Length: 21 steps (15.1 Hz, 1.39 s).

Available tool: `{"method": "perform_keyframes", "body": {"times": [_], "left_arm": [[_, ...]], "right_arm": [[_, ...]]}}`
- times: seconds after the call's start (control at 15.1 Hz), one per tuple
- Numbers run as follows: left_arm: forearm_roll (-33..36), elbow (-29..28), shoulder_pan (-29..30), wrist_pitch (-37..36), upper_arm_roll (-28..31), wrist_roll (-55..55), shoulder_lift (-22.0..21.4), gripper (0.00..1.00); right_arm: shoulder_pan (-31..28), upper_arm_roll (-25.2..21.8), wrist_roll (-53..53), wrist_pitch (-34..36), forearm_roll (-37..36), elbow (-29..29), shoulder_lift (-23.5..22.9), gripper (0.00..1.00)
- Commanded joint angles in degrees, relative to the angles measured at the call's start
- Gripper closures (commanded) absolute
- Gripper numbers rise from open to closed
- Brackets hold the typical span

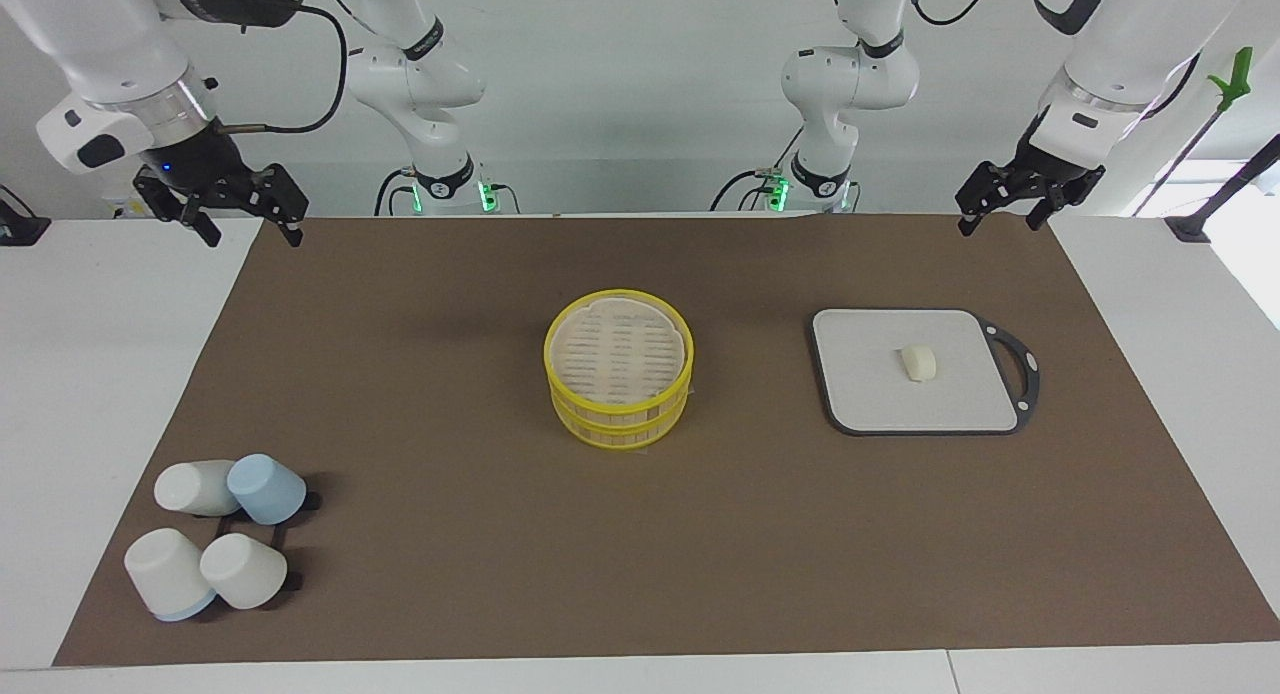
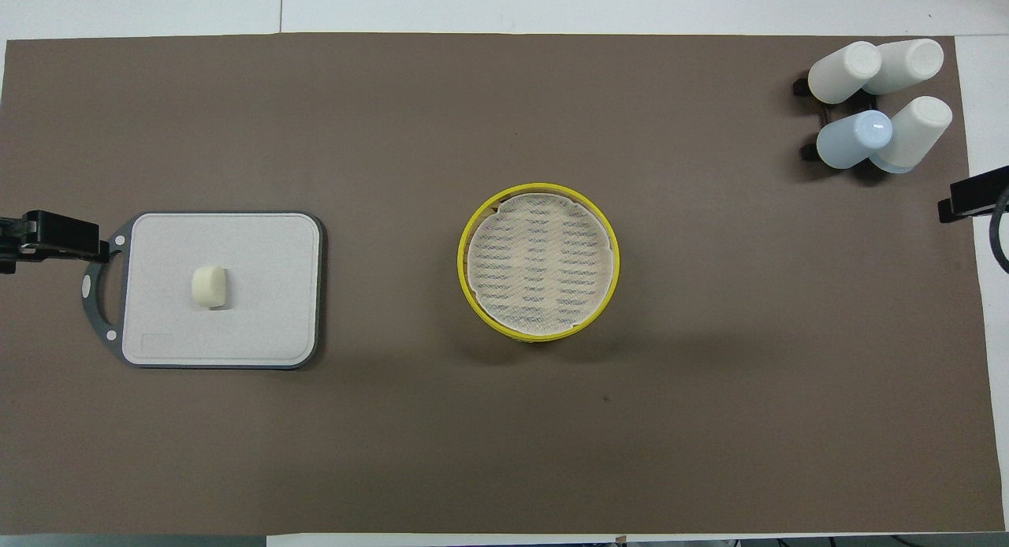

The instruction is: Place bun in steamer

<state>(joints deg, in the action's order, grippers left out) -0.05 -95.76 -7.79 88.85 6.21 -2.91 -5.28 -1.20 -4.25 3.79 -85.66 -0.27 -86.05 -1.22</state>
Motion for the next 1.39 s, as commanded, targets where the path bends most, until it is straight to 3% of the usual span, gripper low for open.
{"method": "perform_keyframes", "body": {"times": [0.0,0.4,0.6,0.8,0.99,1.13,1.19,1.33], "left_arm": [[-0.83,-0.92,0.67,-0.61,-0.23,0.36,-1.13,0.0],[-0.83,-0.92,0.67,-0.7,-0.23,0.36,-1.13,0.0],[-0.83,-0.92,0.67,-0.61,-0.23,0.36,-1.13,0.0],[-0.83,-0.92,0.67,-0.7,-0.23,0.36,-1.22,0.0],[-0.83,-0.92,0.67,-0.7,-0.23,0.36,-1.13,0.0],[-0.83,-1.01,0.67,-0.61,-0.23,0.36,-1.13,0.0],[-0.83,-0.92,0.67,-0.7,-0.23,0.36,-1.13,0.0],[-0.83,-1.01,0.67,-0.61,-0.23,0.36,-1.13,0.0]], "right_arm": [[-0.38,0.12,1.4,0.84,0.44,0.27,0.16,0.0],[0.15,0.56,1.22,1.98,1.41,-1.57,1.3,0.0],[5.4,0.91,0.61,-0.19,1.5,-2.63,1.57,0.0],[14.62,0.91,-14.61,-4.5,3.42,-2.28,0.08,0.0],[27.0,0.83,-28.79,-9.25,4.05,0.7,-8.15,0.0],[33.87,0.91,-44.14,-12.67,4.31,11.29,-19.21,0.0],[37.03,0.74,-46.82,-14.69,3.7,14.3,-23.0,0.0],[40.3,0.56,-47.03,-16.29,2.65,15.21,-26.02,0.0]]}}
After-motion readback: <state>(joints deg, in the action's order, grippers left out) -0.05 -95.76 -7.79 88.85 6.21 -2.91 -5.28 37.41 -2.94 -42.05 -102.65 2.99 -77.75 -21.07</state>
